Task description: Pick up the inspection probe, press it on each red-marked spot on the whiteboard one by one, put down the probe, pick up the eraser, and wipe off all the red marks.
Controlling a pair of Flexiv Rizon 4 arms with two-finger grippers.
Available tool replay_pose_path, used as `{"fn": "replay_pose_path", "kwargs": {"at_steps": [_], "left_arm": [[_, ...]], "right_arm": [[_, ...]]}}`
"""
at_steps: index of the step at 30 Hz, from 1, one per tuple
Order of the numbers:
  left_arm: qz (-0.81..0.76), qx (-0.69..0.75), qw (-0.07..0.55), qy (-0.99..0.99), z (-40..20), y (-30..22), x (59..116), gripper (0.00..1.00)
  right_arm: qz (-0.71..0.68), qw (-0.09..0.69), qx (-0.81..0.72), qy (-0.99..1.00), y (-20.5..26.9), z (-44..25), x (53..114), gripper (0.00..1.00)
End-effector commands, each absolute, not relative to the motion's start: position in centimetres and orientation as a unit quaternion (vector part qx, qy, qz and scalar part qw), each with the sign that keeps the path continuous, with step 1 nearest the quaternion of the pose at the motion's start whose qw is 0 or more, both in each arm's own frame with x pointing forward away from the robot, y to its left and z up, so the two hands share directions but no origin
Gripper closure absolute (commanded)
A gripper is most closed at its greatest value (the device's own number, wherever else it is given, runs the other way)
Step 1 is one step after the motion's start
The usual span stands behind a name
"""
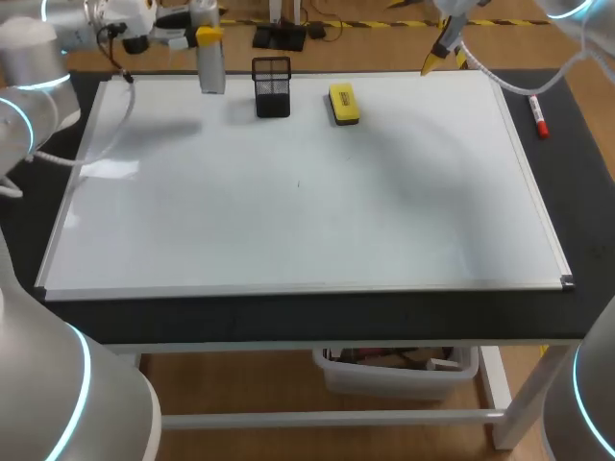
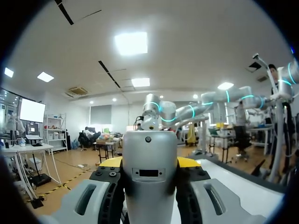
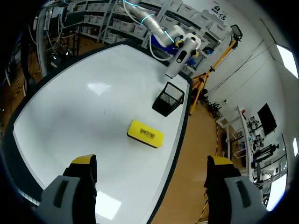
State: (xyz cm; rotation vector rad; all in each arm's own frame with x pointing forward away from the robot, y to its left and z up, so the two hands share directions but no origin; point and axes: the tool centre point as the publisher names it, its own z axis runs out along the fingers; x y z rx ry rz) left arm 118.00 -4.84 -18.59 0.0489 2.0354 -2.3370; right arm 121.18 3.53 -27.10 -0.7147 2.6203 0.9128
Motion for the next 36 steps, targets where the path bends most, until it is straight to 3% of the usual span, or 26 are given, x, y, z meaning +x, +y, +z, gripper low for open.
{"fn": "replay_pose_path", "kwargs": {"at_steps": [1, 20, 36], "left_arm": [[-0.747, 0.104, -0.053, 0.655, -17.8, -6.1, 121.7, 1.00], [-0.751, 0.142, -0.049, 0.643, -15.7, -12.8, 125.7, 1.00], [-0.750, 0.173, -0.082, 0.633, -16.8, -13.5, 125.3, 1.00]], "right_arm": [[0.313, 0.138, -0.248, 0.907, 3.5, -26.9, 121.0, 0.00], [0.313, 0.138, -0.248, 0.907, 3.5, -26.9, 121.0, 0.00], [0.313, 0.138, -0.248, 0.907, 3.5, -26.9, 121.0, 0.00]]}}
